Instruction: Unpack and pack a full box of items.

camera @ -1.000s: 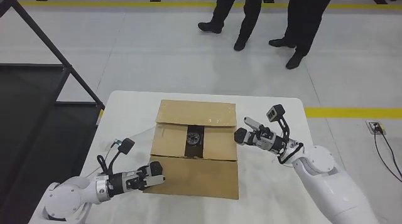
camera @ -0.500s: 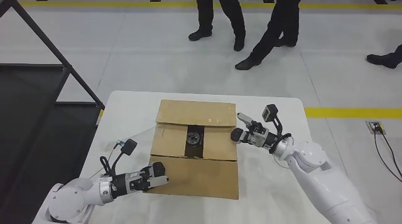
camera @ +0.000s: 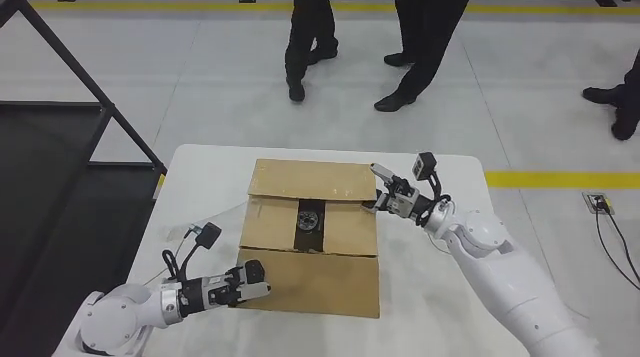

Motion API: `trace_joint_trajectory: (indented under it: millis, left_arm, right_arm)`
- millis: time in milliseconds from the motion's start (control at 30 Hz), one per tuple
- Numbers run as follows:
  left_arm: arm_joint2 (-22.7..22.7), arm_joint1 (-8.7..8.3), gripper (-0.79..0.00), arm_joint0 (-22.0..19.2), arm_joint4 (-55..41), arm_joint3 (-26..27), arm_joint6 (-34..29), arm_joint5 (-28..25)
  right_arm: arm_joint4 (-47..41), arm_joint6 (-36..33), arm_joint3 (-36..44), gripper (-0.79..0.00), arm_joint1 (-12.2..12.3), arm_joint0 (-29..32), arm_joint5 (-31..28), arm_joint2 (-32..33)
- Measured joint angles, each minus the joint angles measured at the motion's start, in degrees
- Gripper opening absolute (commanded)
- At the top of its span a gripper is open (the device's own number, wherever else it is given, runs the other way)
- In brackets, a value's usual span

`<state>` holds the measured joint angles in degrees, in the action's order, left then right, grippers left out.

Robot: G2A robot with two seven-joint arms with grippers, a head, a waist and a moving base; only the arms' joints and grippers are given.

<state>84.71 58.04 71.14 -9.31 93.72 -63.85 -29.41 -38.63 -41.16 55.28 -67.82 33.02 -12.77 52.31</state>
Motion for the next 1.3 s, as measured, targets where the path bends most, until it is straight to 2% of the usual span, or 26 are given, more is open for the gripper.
trace_joint_trajectory:
  millis: [500,967,1067,1300]
  left_arm:
    - [-0.80,-0.58,0.000,-0.16,-1.21,-0.95,0.93,-0.61]
    - [-1.10,-0.68,0.000,-0.38,-0.97,-0.86,1.50,-0.39]
    - [-1.42,-0.74,0.000,0.12,0.03,0.34,2.64,0.30]
    - [-1.59,-1.03,0.000,1.07,0.47,0.81,3.39,0.45]
  right_arm:
    - [3.20,7.37,-5.26,0.000,-3.82,-6.53,-6.70,-2.08]
    - [3.60,8.80,-5.08,0.000,-3.95,-6.39,-5.78,-1.93]
    - [3.57,12.19,-4.88,0.000,-4.63,-7.04,-5.38,-1.83]
    - [5.27,16.13,-11.51,0.000,-7.33,-12.03,-4.59,-3.90]
